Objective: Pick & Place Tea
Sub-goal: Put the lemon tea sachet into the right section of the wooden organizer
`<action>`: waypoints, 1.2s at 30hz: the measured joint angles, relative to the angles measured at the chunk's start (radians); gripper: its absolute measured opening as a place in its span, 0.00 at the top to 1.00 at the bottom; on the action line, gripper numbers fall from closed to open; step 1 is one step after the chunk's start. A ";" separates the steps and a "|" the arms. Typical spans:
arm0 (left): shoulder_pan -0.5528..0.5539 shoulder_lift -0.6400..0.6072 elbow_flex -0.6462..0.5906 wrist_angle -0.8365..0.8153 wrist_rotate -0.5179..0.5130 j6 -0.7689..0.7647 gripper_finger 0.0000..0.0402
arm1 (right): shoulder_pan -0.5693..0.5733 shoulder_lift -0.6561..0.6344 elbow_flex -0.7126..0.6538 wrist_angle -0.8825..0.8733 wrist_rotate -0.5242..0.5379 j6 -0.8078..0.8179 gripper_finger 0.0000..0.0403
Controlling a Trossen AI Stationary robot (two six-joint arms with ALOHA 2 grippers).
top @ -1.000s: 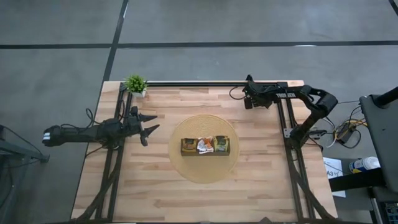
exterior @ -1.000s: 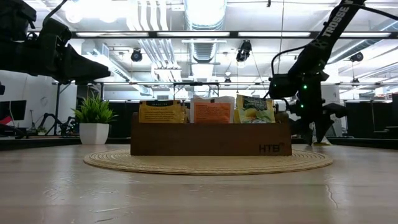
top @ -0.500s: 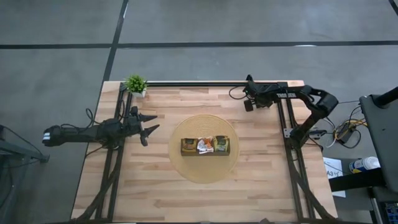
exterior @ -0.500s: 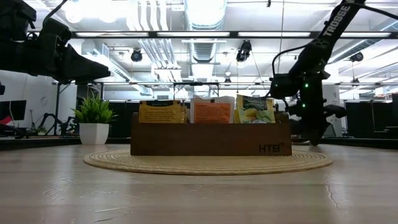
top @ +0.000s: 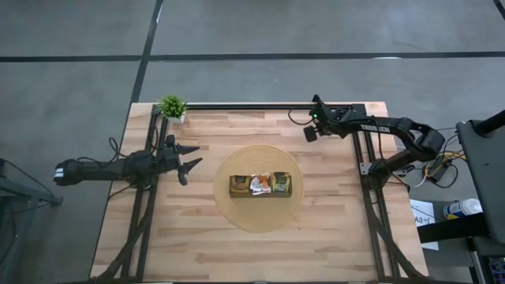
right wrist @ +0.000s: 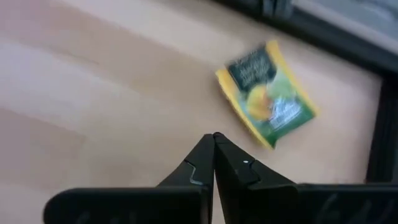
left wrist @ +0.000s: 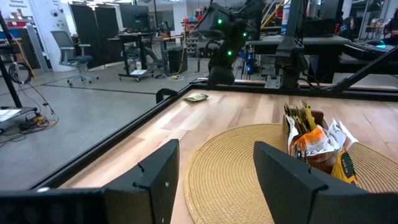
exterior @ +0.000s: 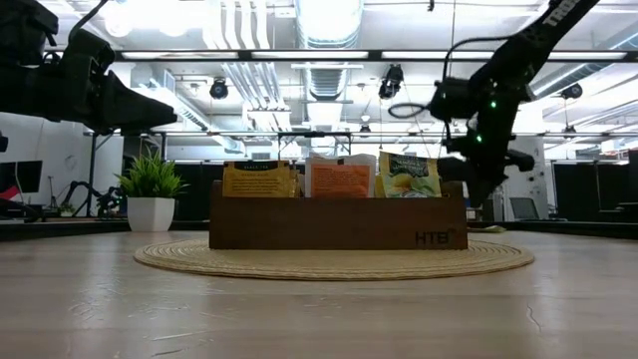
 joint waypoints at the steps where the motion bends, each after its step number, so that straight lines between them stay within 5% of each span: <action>1: 0.000 0.000 0.000 0.000 0.000 0.000 0.50 | 0.006 -0.009 0.000 0.010 0.017 -0.009 0.98; 18: 0.000 0.000 0.000 0.000 0.000 0.000 0.50 | 0.013 -0.031 0.004 0.007 0.017 -0.175 0.87; 24: -0.001 0.000 0.000 0.000 0.000 0.000 0.50 | 0.012 -0.031 0.004 0.010 0.102 -0.167 0.85; 31: -0.001 0.000 0.000 0.000 0.000 0.000 0.50 | 0.012 -0.030 0.004 0.012 0.134 -0.143 0.67; 36: -0.001 0.000 0.000 0.000 0.000 0.000 0.50 | 0.006 -0.027 0.004 0.011 0.283 -0.011 0.50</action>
